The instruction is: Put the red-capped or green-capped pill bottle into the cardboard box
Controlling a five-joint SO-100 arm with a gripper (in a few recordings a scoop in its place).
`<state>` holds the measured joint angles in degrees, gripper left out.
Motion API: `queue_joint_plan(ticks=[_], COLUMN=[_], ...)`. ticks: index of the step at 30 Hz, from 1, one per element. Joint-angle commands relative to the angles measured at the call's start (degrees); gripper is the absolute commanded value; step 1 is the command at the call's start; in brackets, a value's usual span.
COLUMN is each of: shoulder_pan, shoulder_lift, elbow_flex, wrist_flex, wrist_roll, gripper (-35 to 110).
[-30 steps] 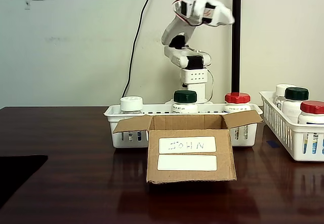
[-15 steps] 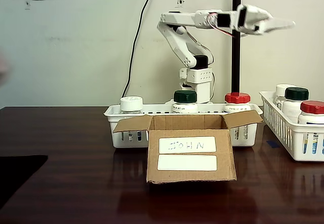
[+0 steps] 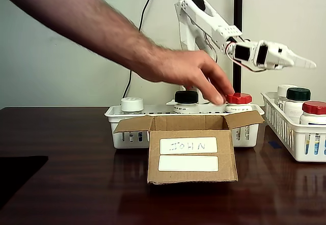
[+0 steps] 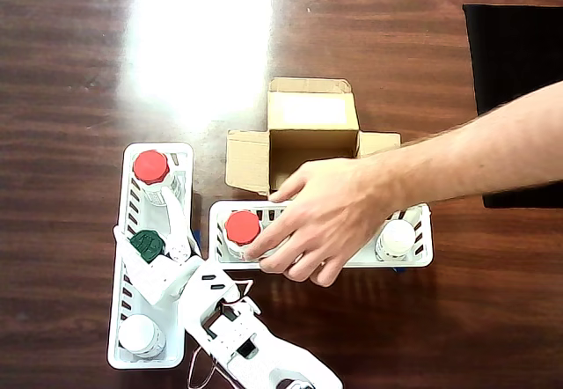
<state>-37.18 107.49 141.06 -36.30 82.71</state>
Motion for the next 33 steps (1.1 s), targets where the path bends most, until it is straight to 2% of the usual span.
queue_joint_plan(ticks=[1,13,21,27,30,33], shoulder_pan=[-0.97,-4.75,-1.67,-1.23,-0.88,-0.7], shoulder_lift=[-1.05,-15.56,-24.43,-25.93,-26.28,-25.66], elbow_flex=[0.97,4.92,6.33,6.06,5.89,5.98], wrist_flex=[-6.42,-24.17,-33.4,-34.63,-34.63,-34.45], wrist_roll=[0.79,-0.18,-0.09,-1.05,-1.14,-1.41], gripper=[74,74,74,72,62,33])
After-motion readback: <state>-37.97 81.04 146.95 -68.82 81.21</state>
